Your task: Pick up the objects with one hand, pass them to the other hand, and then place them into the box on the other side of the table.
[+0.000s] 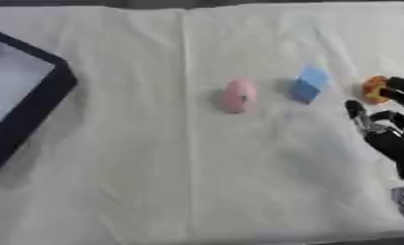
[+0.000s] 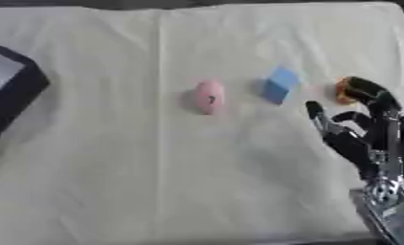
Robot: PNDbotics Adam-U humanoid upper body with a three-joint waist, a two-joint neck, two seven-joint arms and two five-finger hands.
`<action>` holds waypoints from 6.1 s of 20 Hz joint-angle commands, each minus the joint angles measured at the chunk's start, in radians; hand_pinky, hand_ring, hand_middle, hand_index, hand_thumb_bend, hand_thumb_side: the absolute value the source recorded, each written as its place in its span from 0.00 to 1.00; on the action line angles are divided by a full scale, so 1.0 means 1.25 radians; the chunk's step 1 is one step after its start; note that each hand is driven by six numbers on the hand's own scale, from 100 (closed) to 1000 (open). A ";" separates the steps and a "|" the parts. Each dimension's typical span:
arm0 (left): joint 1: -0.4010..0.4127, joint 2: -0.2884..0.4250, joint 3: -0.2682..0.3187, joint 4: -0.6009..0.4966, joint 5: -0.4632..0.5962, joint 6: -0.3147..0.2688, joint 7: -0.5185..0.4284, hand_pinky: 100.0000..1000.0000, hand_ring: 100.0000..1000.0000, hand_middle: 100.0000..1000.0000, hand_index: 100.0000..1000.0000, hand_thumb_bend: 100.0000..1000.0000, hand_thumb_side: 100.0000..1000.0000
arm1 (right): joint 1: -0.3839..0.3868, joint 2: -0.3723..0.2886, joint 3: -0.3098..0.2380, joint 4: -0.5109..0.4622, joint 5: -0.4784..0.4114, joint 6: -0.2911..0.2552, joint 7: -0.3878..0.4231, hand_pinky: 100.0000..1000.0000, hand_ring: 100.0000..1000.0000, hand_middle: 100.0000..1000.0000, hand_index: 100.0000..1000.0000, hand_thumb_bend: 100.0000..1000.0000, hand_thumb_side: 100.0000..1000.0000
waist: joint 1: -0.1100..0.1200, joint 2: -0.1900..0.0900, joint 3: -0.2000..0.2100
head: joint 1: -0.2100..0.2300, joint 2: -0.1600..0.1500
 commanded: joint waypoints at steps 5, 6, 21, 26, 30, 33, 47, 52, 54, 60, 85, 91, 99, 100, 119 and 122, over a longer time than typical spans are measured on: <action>-0.004 0.024 0.002 -0.015 -0.002 0.000 -0.001 0.88 0.73 0.64 0.76 0.02 0.81 | 0.016 -0.039 -0.018 -0.008 0.021 0.020 0.016 0.38 0.75 0.71 0.72 0.57 0.00 | -0.006 -0.021 -0.002 | -0.011 -0.010; -0.004 0.024 0.002 -0.015 -0.002 0.000 -0.001 0.88 0.73 0.64 0.76 0.02 0.81 | 0.018 -0.041 -0.019 -0.008 0.023 0.021 0.017 0.38 0.75 0.71 0.72 0.57 0.00 | -0.006 -0.021 -0.003 | -0.010 -0.009; -0.001 0.034 0.001 -0.017 -0.006 0.001 -0.001 0.88 0.73 0.64 0.76 0.02 0.81 | 0.109 -0.181 -0.081 -0.008 -0.007 0.063 0.005 0.39 0.76 0.71 0.73 0.61 0.03 | -0.009 -0.014 -0.012 | -0.021 -0.013; -0.002 0.032 0.001 -0.019 -0.006 0.001 -0.002 0.88 0.73 0.64 0.76 0.02 0.81 | 0.123 -0.257 -0.097 -0.008 -0.056 0.101 0.002 0.40 0.76 0.71 0.74 0.60 0.05 | -0.003 -0.009 -0.015 | -0.039 -0.026; -0.001 0.034 0.000 -0.019 -0.006 -0.001 -0.004 0.88 0.73 0.64 0.76 0.01 0.81 | 0.125 -0.319 -0.117 -0.008 -0.077 0.135 0.007 0.41 0.76 0.72 0.75 0.60 0.07 | 0.002 -0.005 -0.018 | -0.056 -0.035; 0.001 0.043 0.001 -0.019 -0.008 -0.007 -0.007 0.88 0.74 0.64 0.76 0.00 0.81 | 0.132 -0.365 -0.132 -0.008 -0.100 0.173 0.027 0.43 0.77 0.73 0.75 0.59 0.09 | 0.006 -0.003 -0.016 | -0.065 -0.043; 0.001 0.060 -0.004 -0.019 -0.016 -0.025 -0.025 0.88 0.74 0.64 0.76 0.00 0.81 | 0.100 -0.472 -0.175 -0.008 -0.095 0.340 0.248 0.58 0.81 0.76 0.77 0.52 0.14 | 0.011 0.016 0.005 | -0.093 -0.048; -0.004 0.061 -0.007 -0.019 -0.018 -0.025 -0.027 0.88 0.74 0.64 0.76 0.00 0.81 | 0.084 -0.476 -0.192 -0.008 -0.074 0.394 0.300 0.62 0.82 0.76 0.77 0.54 0.14 | 0.003 0.031 0.019 | -0.103 -0.060; -0.007 0.062 -0.009 -0.019 -0.020 -0.024 -0.029 0.88 0.74 0.64 0.76 0.00 0.81 | 0.078 -0.476 -0.196 -0.008 -0.065 0.410 0.312 0.63 0.81 0.76 0.77 0.54 0.14 | -0.001 0.038 0.025 | -0.106 -0.067; -0.015 0.066 -0.010 -0.019 -0.025 -0.026 -0.031 0.88 0.74 0.64 0.76 0.00 0.82 | 0.072 -0.472 -0.208 -0.008 -0.026 0.465 0.319 0.68 0.79 0.75 0.78 0.49 0.12 | -0.011 0.059 0.044 | -0.118 -0.088; -0.021 0.071 -0.015 -0.019 -0.032 -0.029 -0.035 0.88 0.74 0.64 0.75 0.00 0.82 | 0.074 -0.460 -0.219 -0.008 0.084 0.601 0.333 0.80 0.82 0.76 0.80 0.33 0.00 | -0.013 0.090 0.062 | -0.154 -0.109; -0.017 0.068 -0.016 -0.019 -0.035 -0.028 -0.035 0.88 0.74 0.63 0.75 0.00 0.83 | 0.085 -0.442 -0.226 -0.008 0.095 0.625 0.309 0.80 0.82 0.76 0.80 0.32 0.00 | -0.011 0.101 0.071 | -0.160 -0.116; -0.020 0.065 -0.021 -0.019 -0.035 -0.027 -0.038 0.88 0.74 0.63 0.75 0.00 0.83 | 0.098 -0.424 -0.231 -0.008 0.106 0.653 0.284 0.81 0.81 0.76 0.80 0.31 0.00 | -0.009 0.111 0.078 | -0.172 -0.127; -0.019 0.065 -0.021 -0.019 -0.036 -0.027 -0.039 0.88 0.74 0.63 0.75 0.00 0.83 | 0.098 -0.423 -0.231 -0.008 0.106 0.655 0.283 0.81 0.81 0.76 0.80 0.31 0.00 | -0.009 0.112 0.078 | -0.173 -0.128; -0.009 0.055 -0.028 -0.019 -0.042 -0.022 -0.045 0.88 0.74 0.64 0.75 0.00 0.85 | 0.110 -0.402 -0.243 -0.008 0.060 0.678 0.159 0.74 0.79 0.73 0.79 0.30 0.00 | -0.002 0.126 0.104 | -0.187 -0.133; -0.007 0.054 -0.029 -0.019 -0.043 -0.021 -0.045 0.88 0.74 0.64 0.75 0.00 0.85 | 0.113 -0.401 -0.244 -0.008 0.055 0.684 0.140 0.74 0.79 0.73 0.79 0.30 0.00 | -0.002 0.127 0.108 | -0.188 -0.135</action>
